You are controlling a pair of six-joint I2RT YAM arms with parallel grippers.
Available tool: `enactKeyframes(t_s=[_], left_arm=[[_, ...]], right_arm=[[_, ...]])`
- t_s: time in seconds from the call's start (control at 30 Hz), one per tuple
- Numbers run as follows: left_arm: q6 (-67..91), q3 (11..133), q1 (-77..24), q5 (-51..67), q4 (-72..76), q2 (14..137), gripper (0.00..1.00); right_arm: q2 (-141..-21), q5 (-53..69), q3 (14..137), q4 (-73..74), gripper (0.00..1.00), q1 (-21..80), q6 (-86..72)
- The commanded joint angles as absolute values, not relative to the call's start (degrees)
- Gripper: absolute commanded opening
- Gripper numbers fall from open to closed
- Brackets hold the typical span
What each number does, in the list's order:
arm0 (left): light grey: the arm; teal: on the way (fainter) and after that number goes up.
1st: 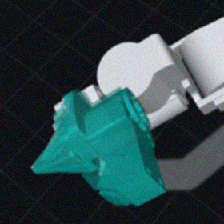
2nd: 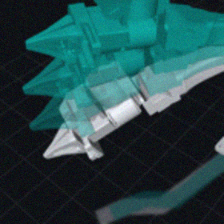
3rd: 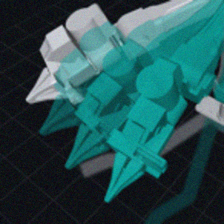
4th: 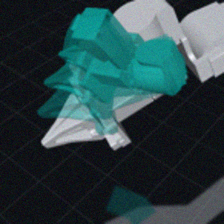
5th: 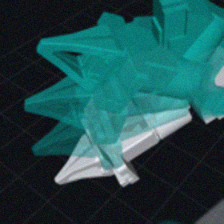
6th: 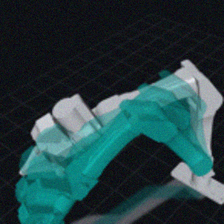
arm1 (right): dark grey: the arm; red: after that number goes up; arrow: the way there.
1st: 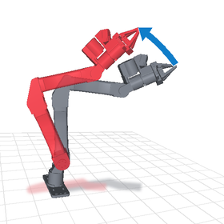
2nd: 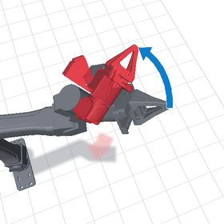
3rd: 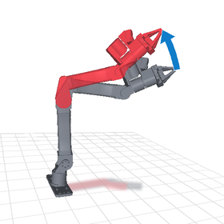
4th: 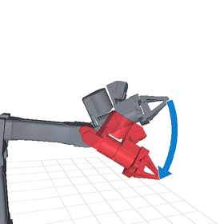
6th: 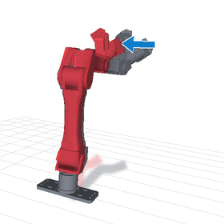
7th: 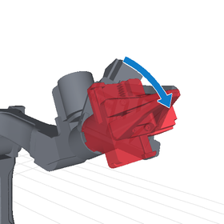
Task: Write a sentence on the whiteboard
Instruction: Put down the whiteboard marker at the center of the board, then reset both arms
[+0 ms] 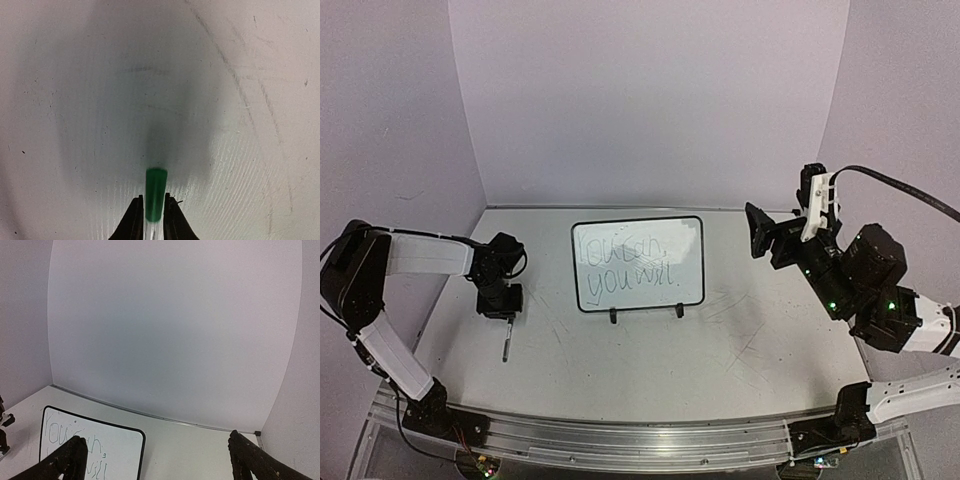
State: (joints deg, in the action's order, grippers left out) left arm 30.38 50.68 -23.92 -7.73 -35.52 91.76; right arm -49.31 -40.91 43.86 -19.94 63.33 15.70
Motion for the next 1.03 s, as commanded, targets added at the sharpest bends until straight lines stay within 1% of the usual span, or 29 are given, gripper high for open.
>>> enactKeyframes(t_s=[0.0,0.07,0.17,0.23,0.27,0.3,0.33,0.37,0.43,0.53,0.67,0.77,0.9,0.97,1.0], left_arm=[[29.7,53.2,-23.7,-9.5,-35.7,88.2,0.29],[29.4,53.3,-23.7,-10.0,-35.8,86.8,0.37],[29.3,54.6,-23.7,-9.9,-36.4,82.6,0.44],[29.1,57.7,-23.7,-9.2,-37.3,78.6,0.49],[29.0,59.8,-23.7,-8.8,-37.4,75.8,0.52],[28.7,62.8,-23.7,-8.5,-37.2,73.6,0.56],[27.4,66.2,-23.8,-8.3,-36.4,71.1,0.68],[25.6,69.3,-23.9,-7.6,-34.9,69.1,0.74],[21.1,74.6,-23.9,-6.1,-30.4,65.3,0.82],[14.5,80.8,-23.8,-3.3,-21.0,61.3,0.91],[8.6,85.0,-23.8,-1.1,-11.6,58.9,0.99],[6.7,85.2,-23.9,-0.2,-7.4,57.1,0.99],[5.2,85.1,-23.9,-0.6,-5.9,55.3,0.99],[5.3,84.6,-23.8,-1.0,-5.8,54.6,0.99],[5.3,84.1,-23.8,-0.9,-5.7,54.1,0.99]], right_arm=[[-47.6,-42.0,43.7,-19.9,0.98,63.2,16.9],[-46.9,-42.1,43.9,-19.7,0.98,63.2,17.2],[-45.8,-43.3,45.3,-18.0,0.98,63.2,17.4],[-45.3,-44.9,47.8,-14.0,0.98,63.2,16.2],[-45.1,-45.7,49.7,-11.3,0.98,63.2,14.8],[-44.9,-46.8,51.4,-7.9,0.98,63.2,13.4],[-44.8,-47.9,53.0,-6.4,0.98,63.2,12.1],[-44.6,-48.7,54.5,-4.8,0.98,63.2,11.4],[-44.3,-49.4,57.4,-2.4,0.98,63.2,11.1],[-43.8,-49.8,60.6,-1.8,0.98,63.2,12.4],[-44.1,-51.2,65.1,-1.7,0.98,63.2,14.1],[-45.0,-52.4,67.8,-1.6,0.98,63.3,14.8],[-46.7,-51.8,70.3,-1.7,0.98,63.2,14.9],[-46.7,-49.2,68.8,-2.9,0.98,63.2,16.0],[-47.5,-50.2,69.0,-3.4,0.98,63.2,16.4]])
